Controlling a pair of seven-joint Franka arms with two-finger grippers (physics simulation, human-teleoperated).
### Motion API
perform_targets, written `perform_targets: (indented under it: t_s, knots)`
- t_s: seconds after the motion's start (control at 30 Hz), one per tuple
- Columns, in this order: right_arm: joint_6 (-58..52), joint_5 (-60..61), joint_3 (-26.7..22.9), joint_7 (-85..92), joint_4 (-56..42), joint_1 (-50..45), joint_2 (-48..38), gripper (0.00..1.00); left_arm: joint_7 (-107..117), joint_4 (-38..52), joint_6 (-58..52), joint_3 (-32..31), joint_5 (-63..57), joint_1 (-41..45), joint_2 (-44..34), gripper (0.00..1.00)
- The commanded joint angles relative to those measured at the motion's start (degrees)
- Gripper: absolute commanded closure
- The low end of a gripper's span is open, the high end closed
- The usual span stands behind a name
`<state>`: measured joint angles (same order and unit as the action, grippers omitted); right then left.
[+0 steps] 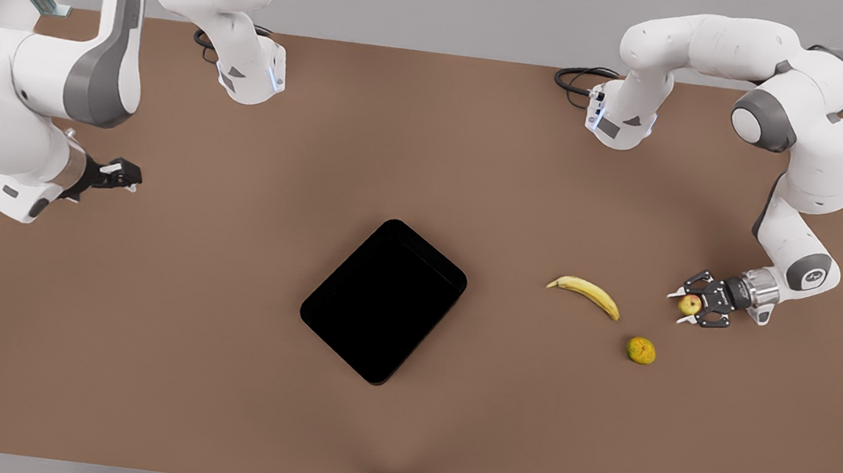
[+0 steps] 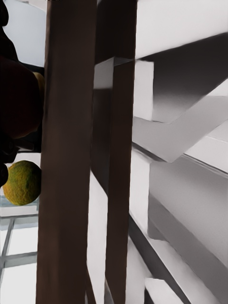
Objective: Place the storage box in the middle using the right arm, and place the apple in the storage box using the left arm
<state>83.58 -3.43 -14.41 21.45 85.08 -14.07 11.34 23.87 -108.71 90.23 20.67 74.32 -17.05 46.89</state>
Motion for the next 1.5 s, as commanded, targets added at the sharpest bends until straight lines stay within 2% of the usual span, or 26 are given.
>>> perform_targets:
  t_s: [0.0,0.17,0.33,0.47,0.53,0.6,0.7,0.83,0.9,1.03,1.1,1.17,1.2,1.37,1.43,1.47]
  knots:
    - [0.0,0.0,0.0,0.1,0.0,0.0,0.0,0.00,0.2,0.1,-0.1,0.0,0.8,0.0,-0.1,0.68]
    - [0.2,-0.1,-0.1,0.3,-0.2,0.0,0.1,0.00,5.5,0.9,-0.1,-1.4,-0.6,0.6,-5.7,0.68]
    - [0.4,-0.1,-0.4,0.3,-0.4,0.0,0.2,0.00,19.4,1.7,4.6,-1.9,-0.9,7.5,-11.6,0.68]
    - [0.3,-0.1,-0.4,0.4,-0.3,0.0,0.2,0.00,37.0,5.3,10.8,-9.4,-1.2,8.6,-18.5,0.68]
    - [0.4,-0.1,-0.4,0.4,-0.3,0.0,0.2,0.00,44.3,7.2,13.9,-10.6,-4.6,12.7,-20.7,0.68]
    - [0.4,-0.2,-0.4,0.4,-0.3,0.0,0.2,0.00,53.2,14.8,14.4,-10.6,-13.2,20.7,-20.4,0.68]
    - [0.4,-0.3,-0.5,0.4,-0.3,0.0,0.2,0.00,61.5,22.0,14.6,-10.6,-19.9,29.8,-19.5,0.68]
    - [0.4,-0.1,-0.6,0.4,-0.3,0.1,0.3,0.00,75.7,29.1,23.5,-10.6,-24.0,41.9,-16.1,0.68]
    - [0.4,0.0,-0.6,0.4,-0.2,0.1,0.4,0.00,84.3,35.3,29.2,-10.6,-27.3,48.4,-11.3,0.68]
    - [0.4,0.0,-0.6,0.4,-0.1,0.1,0.4,0.00,96.8,38.1,44.2,-10.6,-27.5,59.4,-7.9,0.67]
    - [0.4,0.1,-0.6,0.3,-0.1,0.1,0.6,0.00,100.2,39.4,47.4,-10.5,-27.6,63.2,-7.3,0.67]
    - [0.4,0.1,-0.6,0.3,-0.1,0.1,0.6,0.00,101.2,39.5,49.1,-10.5,-28.0,65.7,-6.4,0.63]
    - [0.4,0.1,-0.6,0.3,0.0,0.1,0.6,0.00,101.2,39.5,49.9,-10.5,-29.1,66.5,-6.0,0.00]
    - [0.3,0.1,-1.1,0.5,-0.2,0.9,0.0,0.00,105.7,39.7,52.9,-10.4,-30.0,68.5,-5.0,0.00]
    - [0.3,0.0,-1.0,0.5,0.3,1.4,-0.9,0.00,104.9,39.7,51.8,-10.3,-33.8,68.5,-5.7,0.00]
    - [0.3,0.0,-1.1,0.5,0.4,1.4,-0.9,0.00,104.8,39.7,46.6,-10.0,-37.3,68.1,-6.2,0.00]
